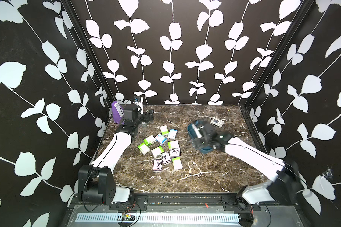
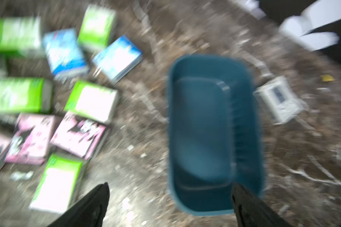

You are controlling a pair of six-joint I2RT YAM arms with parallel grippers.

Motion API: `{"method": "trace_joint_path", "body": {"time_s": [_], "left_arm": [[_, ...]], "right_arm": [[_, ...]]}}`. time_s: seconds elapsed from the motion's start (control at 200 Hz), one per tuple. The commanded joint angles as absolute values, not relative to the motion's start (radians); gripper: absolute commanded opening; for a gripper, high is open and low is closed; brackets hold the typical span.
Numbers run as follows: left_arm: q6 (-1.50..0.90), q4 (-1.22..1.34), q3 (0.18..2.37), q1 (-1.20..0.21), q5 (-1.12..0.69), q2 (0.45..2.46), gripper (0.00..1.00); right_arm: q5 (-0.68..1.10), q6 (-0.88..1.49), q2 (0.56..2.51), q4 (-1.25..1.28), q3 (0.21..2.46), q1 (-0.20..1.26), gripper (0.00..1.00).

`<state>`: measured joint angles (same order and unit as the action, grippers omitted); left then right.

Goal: Put the pocket tissues into the storage box
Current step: Pick up the pocket tissues from the center of the board.

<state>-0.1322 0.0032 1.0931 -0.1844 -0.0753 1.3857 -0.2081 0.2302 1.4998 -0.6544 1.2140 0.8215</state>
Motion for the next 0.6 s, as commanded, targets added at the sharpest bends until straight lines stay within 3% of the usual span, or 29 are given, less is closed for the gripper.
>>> {"method": "trace_joint_path", "body": {"time_s": [0.0,0.325,0.595], "left_arm": [[-0.164,-0.031,1.079,-0.186,-0.133,1.384,0.99],[-0.211,0.037,1.062,-0.192,-0.213,1.425,0.99],[-0.155,-0.031,1.098,-0.192,-0.221,1.436,0.99]], "right_arm": [[-0.093,0.339,1.552,-0.809,1.246,0.917,0.99],[0.073,0.425,1.728,-0.721,1.283,1.008,0.97],[0.108,0.445,1.922,-0.703,1.415,1.013,0.94]]}}
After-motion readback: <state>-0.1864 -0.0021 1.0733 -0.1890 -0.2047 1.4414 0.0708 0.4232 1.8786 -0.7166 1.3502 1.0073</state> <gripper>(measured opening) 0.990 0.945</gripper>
